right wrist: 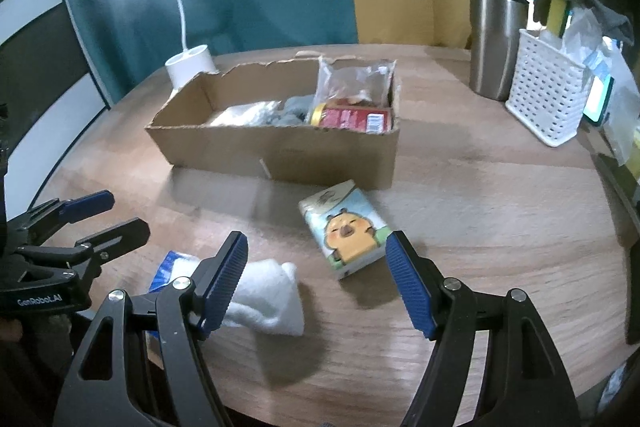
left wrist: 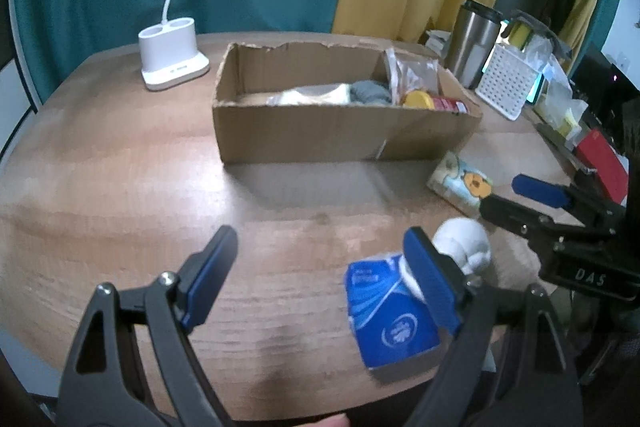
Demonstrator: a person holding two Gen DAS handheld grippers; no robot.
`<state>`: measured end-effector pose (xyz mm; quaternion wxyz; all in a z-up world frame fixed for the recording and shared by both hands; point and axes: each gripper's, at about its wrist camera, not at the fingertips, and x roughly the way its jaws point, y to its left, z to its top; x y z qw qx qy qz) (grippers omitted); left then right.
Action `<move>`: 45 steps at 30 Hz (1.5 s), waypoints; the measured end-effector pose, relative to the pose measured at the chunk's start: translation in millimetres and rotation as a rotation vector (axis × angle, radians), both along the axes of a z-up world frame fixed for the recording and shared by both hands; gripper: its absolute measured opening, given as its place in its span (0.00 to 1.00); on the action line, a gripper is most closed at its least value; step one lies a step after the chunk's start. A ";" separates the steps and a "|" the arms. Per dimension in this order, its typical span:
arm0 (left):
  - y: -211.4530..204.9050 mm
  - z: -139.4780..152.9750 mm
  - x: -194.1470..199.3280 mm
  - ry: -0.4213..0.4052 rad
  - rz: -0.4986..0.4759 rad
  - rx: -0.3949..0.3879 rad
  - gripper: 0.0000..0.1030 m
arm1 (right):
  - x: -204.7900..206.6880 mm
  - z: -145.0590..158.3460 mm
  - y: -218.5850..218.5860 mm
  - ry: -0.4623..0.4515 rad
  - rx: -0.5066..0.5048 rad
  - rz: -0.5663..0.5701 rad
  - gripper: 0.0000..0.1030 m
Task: Organize objects
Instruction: 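Move the left tool to the blue tissue pack while the right reaches the socks, then grip the blue tissue pack with the left tool while the right grips the white socks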
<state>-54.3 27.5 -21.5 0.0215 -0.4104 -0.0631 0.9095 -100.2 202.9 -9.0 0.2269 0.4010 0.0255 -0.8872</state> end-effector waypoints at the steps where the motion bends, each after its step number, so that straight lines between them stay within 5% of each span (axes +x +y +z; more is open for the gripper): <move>1: 0.5 -1.2 0.7 -0.003 -0.001 -0.002 0.84 | 0.8 -0.5 -1.1 -0.002 0.000 0.003 0.72; 7: 6.0 -10.0 5.8 -0.024 -0.018 -0.008 0.84 | 5.4 -3.7 -4.9 -0.020 -0.021 0.026 0.73; 10: 4.2 -11.6 8.2 -0.026 -0.009 -0.009 0.84 | 7.6 -5.4 -5.9 -0.033 -0.042 0.042 0.87; 40: -20.7 -26.0 15.7 -0.042 0.063 0.017 0.88 | 10.7 -36.0 -38.3 -0.136 -0.046 0.139 0.87; 45: -14.0 -24.9 14.6 -0.041 0.048 0.011 0.88 | 11.2 -32.8 -32.2 -0.125 -0.056 0.129 0.76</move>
